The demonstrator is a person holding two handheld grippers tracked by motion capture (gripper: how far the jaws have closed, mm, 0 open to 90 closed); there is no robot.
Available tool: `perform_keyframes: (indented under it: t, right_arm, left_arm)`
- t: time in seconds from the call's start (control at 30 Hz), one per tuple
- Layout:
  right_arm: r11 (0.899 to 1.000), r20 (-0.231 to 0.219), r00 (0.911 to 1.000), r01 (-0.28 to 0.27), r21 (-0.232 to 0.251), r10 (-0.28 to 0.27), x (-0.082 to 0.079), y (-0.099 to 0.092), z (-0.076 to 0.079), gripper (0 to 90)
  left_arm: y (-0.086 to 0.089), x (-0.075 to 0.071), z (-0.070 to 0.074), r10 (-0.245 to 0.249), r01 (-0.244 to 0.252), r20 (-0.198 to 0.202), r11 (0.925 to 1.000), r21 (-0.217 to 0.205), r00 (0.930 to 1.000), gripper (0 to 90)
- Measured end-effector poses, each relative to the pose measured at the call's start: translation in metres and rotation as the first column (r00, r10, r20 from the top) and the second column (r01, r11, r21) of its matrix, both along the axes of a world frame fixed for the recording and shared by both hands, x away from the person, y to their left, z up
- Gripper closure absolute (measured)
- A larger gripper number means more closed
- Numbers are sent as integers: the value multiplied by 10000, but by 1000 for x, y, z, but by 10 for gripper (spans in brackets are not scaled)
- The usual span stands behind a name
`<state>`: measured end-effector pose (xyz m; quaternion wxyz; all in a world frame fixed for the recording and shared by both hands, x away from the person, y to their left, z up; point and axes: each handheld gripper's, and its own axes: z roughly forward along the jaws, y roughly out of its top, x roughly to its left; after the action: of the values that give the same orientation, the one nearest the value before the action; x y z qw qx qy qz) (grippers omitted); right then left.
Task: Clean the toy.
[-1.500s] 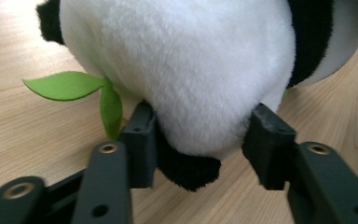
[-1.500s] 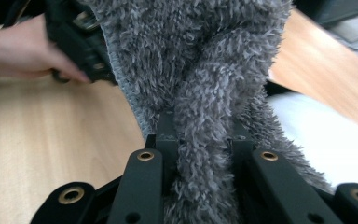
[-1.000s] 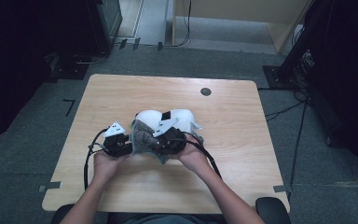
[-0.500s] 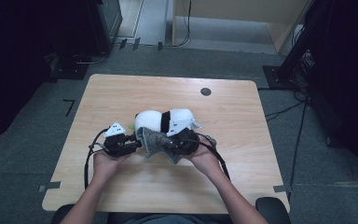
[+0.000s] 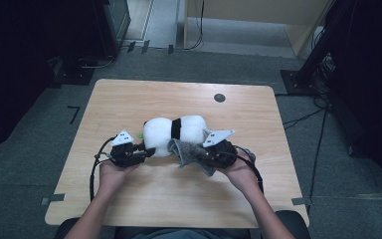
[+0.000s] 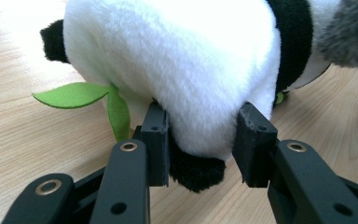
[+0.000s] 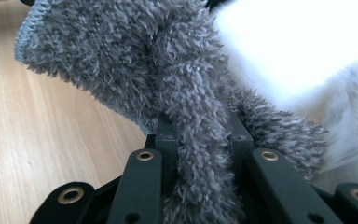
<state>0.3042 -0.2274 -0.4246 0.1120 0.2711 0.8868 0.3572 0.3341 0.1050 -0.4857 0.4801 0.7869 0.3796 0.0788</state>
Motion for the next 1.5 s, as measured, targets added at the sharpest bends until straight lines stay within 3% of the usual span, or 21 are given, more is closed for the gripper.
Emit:
perform_keyframes:
  t: [0.2, 0.37, 0.63, 0.9, 1.1, 1.27, 1.5]
  right_arm:
    - [9989, -7, 9989, 469, 7, -469, 0, -19, 0, 739]
    - [9997, 39, 10000, 89, 248, -90, -4, -16, 4, 740]
    - [9953, 122, 9953, -964, 71, 963, -7, 25, 8, 740]
    - [9801, 88, 9803, -1976, 179, 1975, 6, 77, 6, 740]
    - [9810, -216, 9811, -1917, 315, 1924, 22, 100, -2, 739]
    - [9863, -345, 9860, -1623, 290, 1633, 27, 97, -10, 731]
    - [9926, -266, 9930, -1138, 415, 1149, 21, 74, -8, 726]
  left_arm:
    - [0, 0, 0, -13, 13, 0, 10000, 6, 10000, 609]
    - [1, 0, 0, 16, -16, 8, 10000, 12, 10000, 609]
    - [0, 0, 0, 34, -35, 14, 10000, 39, 10000, 605]
    - [0, 0, 1, 21, -21, 10, 10000, 32, 10000, 603]
    - [1, 0, 0, 47, -47, -2, 10000, -60, 10000, 603]
    - [1, 0, 1, 53, -53, -20, 10000, -58, 10000, 601]
    - [0, 0, 1, 23, -24, -56, 10000, -92, 10000, 596]
